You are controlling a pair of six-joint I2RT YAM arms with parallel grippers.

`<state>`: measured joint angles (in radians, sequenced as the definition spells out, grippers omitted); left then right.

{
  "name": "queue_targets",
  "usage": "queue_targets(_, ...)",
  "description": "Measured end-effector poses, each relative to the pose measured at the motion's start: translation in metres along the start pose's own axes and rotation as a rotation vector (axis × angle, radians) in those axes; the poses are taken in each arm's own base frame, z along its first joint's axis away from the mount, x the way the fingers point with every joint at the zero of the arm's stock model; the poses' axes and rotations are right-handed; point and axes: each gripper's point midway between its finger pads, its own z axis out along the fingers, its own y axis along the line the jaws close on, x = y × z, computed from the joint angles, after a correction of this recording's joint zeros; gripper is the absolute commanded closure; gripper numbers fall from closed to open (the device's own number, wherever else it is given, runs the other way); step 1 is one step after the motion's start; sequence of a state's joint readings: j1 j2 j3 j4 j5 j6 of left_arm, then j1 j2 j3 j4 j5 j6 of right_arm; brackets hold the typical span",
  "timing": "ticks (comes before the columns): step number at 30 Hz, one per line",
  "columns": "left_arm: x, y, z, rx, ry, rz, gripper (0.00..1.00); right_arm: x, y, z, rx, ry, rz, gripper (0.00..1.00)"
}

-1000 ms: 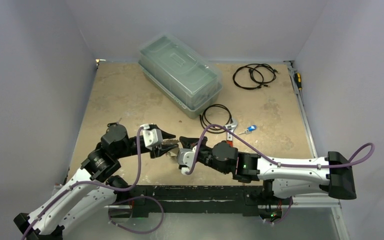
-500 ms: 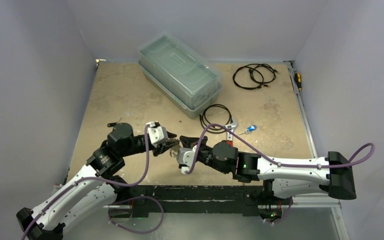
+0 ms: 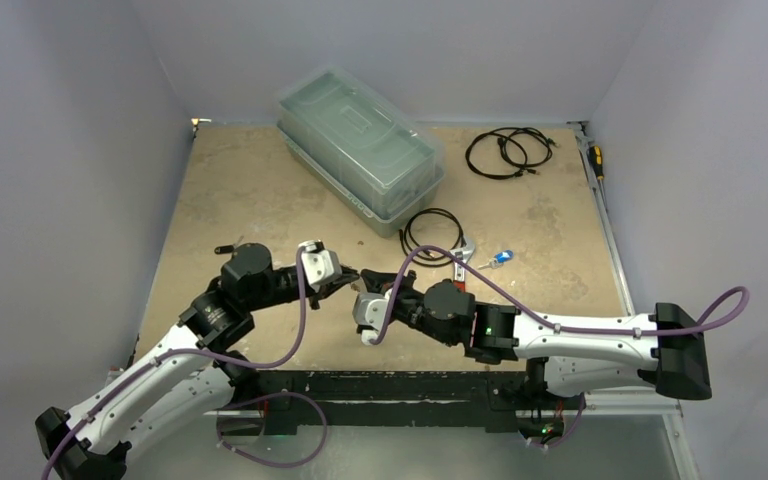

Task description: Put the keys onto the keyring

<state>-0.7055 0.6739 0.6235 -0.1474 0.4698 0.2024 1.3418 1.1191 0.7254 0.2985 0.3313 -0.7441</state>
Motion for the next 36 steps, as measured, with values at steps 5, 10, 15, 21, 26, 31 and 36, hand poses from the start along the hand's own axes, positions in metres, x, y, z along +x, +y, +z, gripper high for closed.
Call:
queue_targets(5, 0.001, 0.004, 0.000, -0.025, 0.001, 0.002, 1.00, -0.004, -0.002, 0.000, 0.005, -0.017, 0.006, 1.00)
queue_targets(10, 0.011, 0.003, -0.003, -0.045, -0.003, -0.002, 1.00, -0.014, -0.012, -0.006, 0.035, -0.054, 0.047, 0.69)
queue_targets(15, -0.005, 0.002, -0.011, -0.065, -0.093, 0.024, 1.00, -0.035, -0.036, -0.025, 0.080, -0.142, 0.158, 0.59)
queue_targets(21, -0.039, -0.010, -0.028, -0.048, -0.273, 0.065, 1.00, -0.053, -0.074, -0.054, 0.079, -0.302, 0.320, 0.55)
queue_targets(26, -0.063, -0.024, -0.041, -0.004, -0.414, 0.094, 1.00, -0.065, -0.078, -0.068, -0.011, -0.406, 0.388, 0.61)
queue_targets(31, -0.076, -0.038, -0.049, 0.052, -0.505, 0.102, 1.00, -0.075, -0.047, -0.068, -0.204, -0.461, 0.413, 0.64)
queue_targets(36, -0.079, -0.046, -0.052, 0.092, -0.540, 0.108, 1.00, -0.077, -0.024, -0.066, -0.335, -0.465, 0.429, 0.67)
